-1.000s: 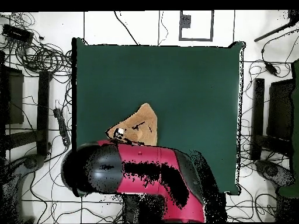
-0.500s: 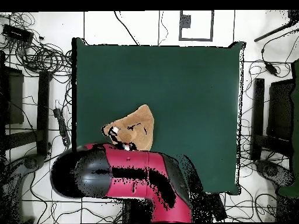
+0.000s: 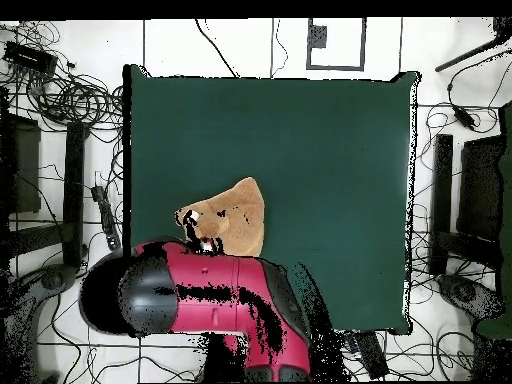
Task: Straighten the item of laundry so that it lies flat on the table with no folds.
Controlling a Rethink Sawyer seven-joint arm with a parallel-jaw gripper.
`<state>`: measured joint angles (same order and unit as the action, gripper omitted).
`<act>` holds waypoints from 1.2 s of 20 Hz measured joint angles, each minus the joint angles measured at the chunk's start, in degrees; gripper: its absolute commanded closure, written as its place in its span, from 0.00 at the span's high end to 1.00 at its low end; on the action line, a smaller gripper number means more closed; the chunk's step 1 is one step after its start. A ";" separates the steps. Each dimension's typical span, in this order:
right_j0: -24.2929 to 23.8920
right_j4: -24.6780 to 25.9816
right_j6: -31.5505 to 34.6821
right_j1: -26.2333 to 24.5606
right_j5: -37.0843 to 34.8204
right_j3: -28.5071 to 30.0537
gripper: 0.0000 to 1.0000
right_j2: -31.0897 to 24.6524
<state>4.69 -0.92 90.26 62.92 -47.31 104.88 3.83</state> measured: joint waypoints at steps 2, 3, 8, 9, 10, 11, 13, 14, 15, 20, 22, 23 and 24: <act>0.19 -0.02 0.15 -1.17 1.06 -0.01 0.00 0.16; 0.35 -0.04 0.30 -1.82 1.63 -0.01 0.00 0.29; 1.60 -0.37 2.42 -4.97 5.43 0.03 0.00 1.18; 1.74 -0.49 2.83 -5.30 5.97 0.05 0.00 1.27; 1.95 -0.65 3.48 -5.85 6.84 0.07 0.00 1.41; 2.11 -0.86 4.24 -6.34 7.78 0.14 0.00 1.53; 2.43 -1.56 5.80 -7.42 9.65 0.27 0.00 1.83; 2.53 -1.96 6.35 -7.78 10.30 0.34 0.00 1.92; 2.72 -2.49 7.11 -8.19 11.00 0.50 0.00 2.06; 4.29 -4.85 10.16 -8.66 13.77 2.52 0.00 2.93; 4.69 -5.32 10.63 -8.42 14.31 3.46 0.00 3.14; 5.08 -5.73 11.02 -8.12 14.71 4.48 0.00 3.28; 5.29 -5.95 11.27 -7.89 14.91 5.12 0.00 3.32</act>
<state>9.98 -6.87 101.53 55.04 -32.40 109.99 7.14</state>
